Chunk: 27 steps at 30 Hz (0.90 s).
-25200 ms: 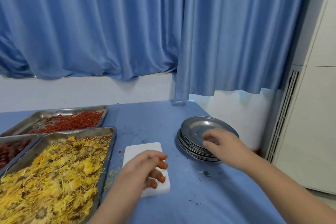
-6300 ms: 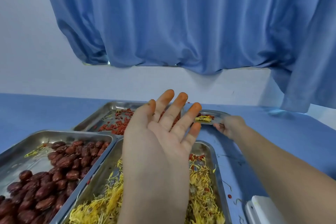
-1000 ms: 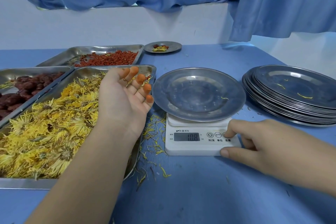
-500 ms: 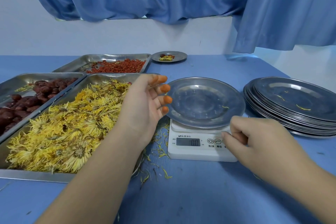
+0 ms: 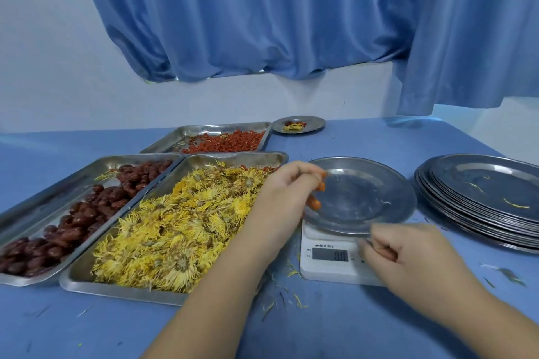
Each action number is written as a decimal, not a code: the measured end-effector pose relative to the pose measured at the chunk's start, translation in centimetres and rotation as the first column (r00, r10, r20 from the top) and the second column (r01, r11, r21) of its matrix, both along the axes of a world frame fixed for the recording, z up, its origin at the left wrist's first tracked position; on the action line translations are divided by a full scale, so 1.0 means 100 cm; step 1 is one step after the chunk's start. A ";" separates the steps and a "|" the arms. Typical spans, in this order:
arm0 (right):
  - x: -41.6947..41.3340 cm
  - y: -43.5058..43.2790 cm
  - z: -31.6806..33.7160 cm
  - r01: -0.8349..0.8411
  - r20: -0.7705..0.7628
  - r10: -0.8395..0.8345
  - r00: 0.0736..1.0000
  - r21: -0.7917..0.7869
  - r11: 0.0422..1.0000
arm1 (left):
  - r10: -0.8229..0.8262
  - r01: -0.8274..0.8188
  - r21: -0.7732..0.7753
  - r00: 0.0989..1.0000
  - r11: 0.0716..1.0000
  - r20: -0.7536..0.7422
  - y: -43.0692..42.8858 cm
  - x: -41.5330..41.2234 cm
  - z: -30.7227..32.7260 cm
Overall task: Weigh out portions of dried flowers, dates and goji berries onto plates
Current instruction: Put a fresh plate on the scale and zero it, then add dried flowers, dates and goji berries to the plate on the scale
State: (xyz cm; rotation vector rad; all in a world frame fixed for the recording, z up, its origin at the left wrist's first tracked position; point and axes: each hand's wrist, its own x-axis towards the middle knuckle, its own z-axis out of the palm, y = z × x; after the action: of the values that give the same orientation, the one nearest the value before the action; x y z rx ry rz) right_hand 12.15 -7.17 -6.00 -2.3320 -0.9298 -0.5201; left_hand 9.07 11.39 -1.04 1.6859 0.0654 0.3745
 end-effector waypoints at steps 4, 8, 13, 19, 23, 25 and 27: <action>0.000 -0.003 -0.002 -0.060 0.007 0.060 0.998 -0.020 0.998 | 0.070 -0.068 0.040 0.996 0.997 -0.046 0.036 0.006 0.011; -0.001 0.003 0.004 -0.088 -0.009 0.088 0.996 -0.009 0.996 | 0.264 -0.219 0.429 0.963 0.876 -0.047 0.080 0.024 0.029; 0.000 0.000 0.005 -0.093 -0.010 0.092 0.996 -0.011 0.996 | 0.242 -0.022 0.831 0.961 0.556 -0.136 0.114 0.058 0.036; 0.006 -0.005 0.003 -0.072 -0.041 0.072 0.997 0.014 0.997 | 0.295 0.258 0.946 0.905 0.195 -0.307 0.119 0.085 0.015; 0.005 -0.005 0.003 -0.093 -0.017 0.094 0.995 0.027 0.995 | 0.290 0.171 0.968 0.932 0.185 -0.220 0.122 0.086 0.017; 0.005 -0.005 0.004 -0.103 -0.016 0.103 0.995 0.035 0.994 | 0.293 0.103 0.966 0.941 0.235 -0.171 0.126 0.084 0.023; 0.005 -0.005 0.005 -0.109 -0.024 0.110 0.994 0.044 0.993 | 0.289 0.050 0.933 0.944 0.356 -0.161 0.127 0.079 0.031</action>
State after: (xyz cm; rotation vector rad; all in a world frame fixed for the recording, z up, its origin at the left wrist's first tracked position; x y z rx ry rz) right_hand 12.64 -7.65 -5.54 -2.2303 -1.0181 -0.4590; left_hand 17.00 24.13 2.05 2.9367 0.2468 0.2542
